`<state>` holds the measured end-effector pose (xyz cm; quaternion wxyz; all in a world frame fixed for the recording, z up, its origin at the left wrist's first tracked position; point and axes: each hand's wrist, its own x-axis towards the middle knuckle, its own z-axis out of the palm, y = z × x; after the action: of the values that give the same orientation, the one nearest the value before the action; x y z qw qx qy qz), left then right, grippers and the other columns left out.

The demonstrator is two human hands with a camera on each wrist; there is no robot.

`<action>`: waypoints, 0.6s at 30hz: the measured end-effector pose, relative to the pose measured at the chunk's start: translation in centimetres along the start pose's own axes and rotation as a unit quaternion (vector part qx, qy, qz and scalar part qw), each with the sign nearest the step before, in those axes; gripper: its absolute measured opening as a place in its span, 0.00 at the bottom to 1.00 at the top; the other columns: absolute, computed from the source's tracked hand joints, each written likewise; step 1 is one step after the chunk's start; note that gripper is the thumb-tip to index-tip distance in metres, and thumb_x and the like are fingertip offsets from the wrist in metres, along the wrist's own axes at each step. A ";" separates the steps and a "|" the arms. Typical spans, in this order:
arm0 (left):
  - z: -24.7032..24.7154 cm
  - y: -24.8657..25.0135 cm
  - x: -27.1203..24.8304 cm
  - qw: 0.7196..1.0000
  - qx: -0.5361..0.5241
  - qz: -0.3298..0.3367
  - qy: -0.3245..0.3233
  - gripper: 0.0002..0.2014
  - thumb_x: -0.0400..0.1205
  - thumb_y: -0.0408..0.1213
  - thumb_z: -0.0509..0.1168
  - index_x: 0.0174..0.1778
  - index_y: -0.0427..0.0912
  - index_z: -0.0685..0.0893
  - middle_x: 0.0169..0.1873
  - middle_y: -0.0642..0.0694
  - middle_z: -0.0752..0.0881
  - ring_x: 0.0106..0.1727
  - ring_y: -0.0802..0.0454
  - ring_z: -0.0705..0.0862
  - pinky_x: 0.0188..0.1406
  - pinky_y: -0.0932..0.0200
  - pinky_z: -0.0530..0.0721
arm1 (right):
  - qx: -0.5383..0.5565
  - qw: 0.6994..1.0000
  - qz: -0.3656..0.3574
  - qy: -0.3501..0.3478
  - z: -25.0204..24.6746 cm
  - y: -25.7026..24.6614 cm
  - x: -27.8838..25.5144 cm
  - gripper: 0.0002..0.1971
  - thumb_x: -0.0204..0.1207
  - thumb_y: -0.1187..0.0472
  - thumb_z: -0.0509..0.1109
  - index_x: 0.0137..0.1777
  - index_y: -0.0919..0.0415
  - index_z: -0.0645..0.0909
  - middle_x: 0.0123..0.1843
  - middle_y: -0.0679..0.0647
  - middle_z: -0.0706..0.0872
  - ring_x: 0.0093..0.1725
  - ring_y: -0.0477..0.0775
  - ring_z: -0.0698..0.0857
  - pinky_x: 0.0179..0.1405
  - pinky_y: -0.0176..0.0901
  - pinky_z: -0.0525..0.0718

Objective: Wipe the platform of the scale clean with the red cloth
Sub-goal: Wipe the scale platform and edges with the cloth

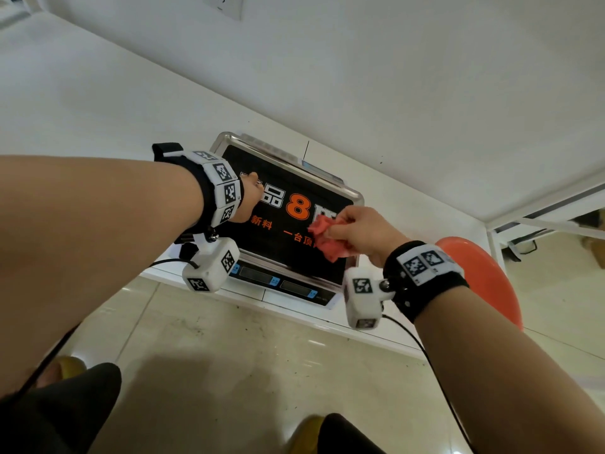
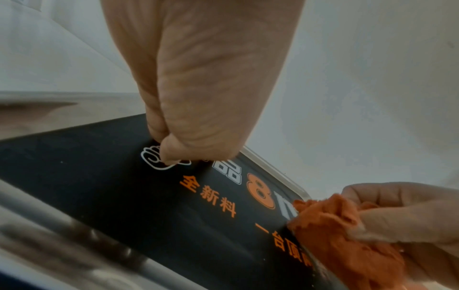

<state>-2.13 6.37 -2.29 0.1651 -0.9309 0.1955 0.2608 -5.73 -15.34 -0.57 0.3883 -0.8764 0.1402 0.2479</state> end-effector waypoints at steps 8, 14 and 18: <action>0.0 0.2 0.0 1.000 0.016 0.002 -0.001 0.32 0.83 0.34 0.61 0.82 0.36 0.56 0.80 0.39 0.56 0.77 0.44 0.69 0.68 0.56 0.75 | -0.102 0.989 -0.034 0.104 1.8 0.4 0.7 0.08 0.77 0.66 0.76 0.47 0.62 0.77 0.41 0.52 0.88 0.28 0.40 0.88 0.23 0.28 0.83; 0.0 0.1 -0.1 1.000 0.012 0.001 -0.004 0.32 0.82 0.33 0.62 0.82 0.36 0.56 0.80 0.39 0.56 0.77 0.44 0.69 0.69 0.55 0.75 | -0.172 0.982 -0.036 -0.070 2.7 -0.9 -0.8 0.08 0.75 0.65 0.78 0.46 0.60 0.79 0.44 0.53 0.89 0.39 0.47 0.92 0.34 0.34 0.89; 0.1 0.0 0.0 1.000 0.017 0.003 -0.001 0.31 0.83 0.35 0.61 0.82 0.36 0.56 0.80 0.39 0.56 0.77 0.44 0.69 0.69 0.56 0.74 | -0.136 0.990 -0.036 0.018 0.4 -1.1 -0.6 0.11 0.74 0.65 0.78 0.52 0.65 0.80 0.44 0.56 0.89 0.35 0.49 0.90 0.34 0.38 0.92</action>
<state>-2.23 6.40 -2.40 0.1802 -0.9269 0.2029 0.2593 -5.90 -14.28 0.15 0.2712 -0.9300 0.0802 0.2346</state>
